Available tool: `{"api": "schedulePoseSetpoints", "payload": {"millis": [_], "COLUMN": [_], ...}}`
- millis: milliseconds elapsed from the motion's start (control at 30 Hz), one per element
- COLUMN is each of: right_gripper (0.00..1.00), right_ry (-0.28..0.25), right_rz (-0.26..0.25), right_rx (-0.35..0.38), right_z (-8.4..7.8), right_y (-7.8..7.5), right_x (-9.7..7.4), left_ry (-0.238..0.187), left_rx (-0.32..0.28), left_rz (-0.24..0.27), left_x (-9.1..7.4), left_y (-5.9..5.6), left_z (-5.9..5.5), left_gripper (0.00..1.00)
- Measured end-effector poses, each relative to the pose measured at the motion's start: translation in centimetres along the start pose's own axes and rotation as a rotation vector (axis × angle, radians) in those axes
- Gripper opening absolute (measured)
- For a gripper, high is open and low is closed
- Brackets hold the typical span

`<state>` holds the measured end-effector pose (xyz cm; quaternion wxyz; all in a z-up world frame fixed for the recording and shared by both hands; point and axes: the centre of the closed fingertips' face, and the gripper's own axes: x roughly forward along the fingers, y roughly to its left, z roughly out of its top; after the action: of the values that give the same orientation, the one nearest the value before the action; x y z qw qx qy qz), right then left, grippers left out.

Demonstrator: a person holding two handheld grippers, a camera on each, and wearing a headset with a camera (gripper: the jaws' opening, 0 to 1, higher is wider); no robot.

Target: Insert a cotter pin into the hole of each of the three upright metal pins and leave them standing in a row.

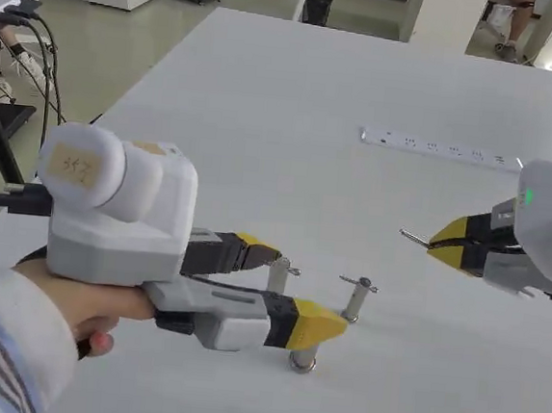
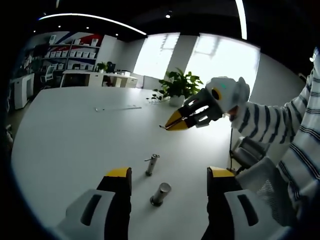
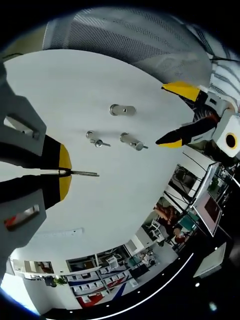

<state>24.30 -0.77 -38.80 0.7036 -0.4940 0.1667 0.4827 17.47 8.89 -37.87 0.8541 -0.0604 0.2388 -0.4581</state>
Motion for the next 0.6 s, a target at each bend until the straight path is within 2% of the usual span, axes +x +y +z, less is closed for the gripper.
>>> {"api": "schedulePoseSetpoints", "payload": {"millis": [233,400,600], "right_gripper": [0.00,0.00,0.00], "right_ry": [-0.052,-0.078,-0.088], "right_rz": [-0.016,-0.030,-0.039], "right_rx": [-0.037,-0.068,-0.104], "right_z": [2.3,3.7,4.6], "right_y": [0.8,1.3,1.9], "right_x": [-1.1,-1.6,-1.7], "left_ry": [-0.010,0.004,-0.005], "left_rx": [-0.025,-0.033,-0.076], "left_rz": [-0.032,-0.058,-0.100], "left_x": [1.4,2.4,3.1], "left_y": [-0.3,-0.7,-1.1], "left_z": [1.1,1.4,2.1], "left_gripper": [0.53,0.50,0.42]}}
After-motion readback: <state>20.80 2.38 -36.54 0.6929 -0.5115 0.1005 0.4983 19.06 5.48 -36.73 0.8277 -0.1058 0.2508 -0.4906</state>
